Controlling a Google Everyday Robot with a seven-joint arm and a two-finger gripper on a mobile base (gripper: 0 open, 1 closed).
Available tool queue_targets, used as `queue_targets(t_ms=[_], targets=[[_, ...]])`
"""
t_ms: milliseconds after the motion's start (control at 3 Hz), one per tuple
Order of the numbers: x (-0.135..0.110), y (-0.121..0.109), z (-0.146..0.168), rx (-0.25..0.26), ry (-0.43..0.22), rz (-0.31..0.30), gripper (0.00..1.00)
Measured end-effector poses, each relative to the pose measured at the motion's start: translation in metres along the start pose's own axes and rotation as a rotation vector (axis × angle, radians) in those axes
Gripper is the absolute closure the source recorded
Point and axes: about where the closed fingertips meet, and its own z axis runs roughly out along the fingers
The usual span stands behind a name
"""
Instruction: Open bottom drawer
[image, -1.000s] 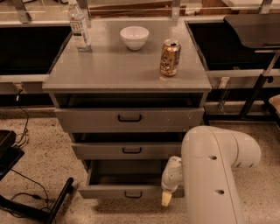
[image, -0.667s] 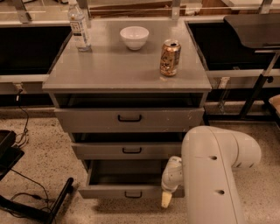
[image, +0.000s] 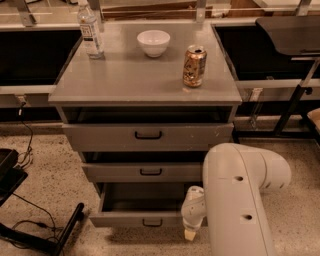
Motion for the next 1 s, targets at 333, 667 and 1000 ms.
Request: queue_targets(t_ms=[333, 667, 1000], targets=[[0.0053, 0.0195, 0.0048, -0.04, 0.038, -0.001, 0.66], [0.0076, 0.028, 0.0027, -0.057, 0.053, -0.014, 0.89], [0.0084, 0.0284, -0.0014, -0.058, 0.054, -0.015, 1.0]])
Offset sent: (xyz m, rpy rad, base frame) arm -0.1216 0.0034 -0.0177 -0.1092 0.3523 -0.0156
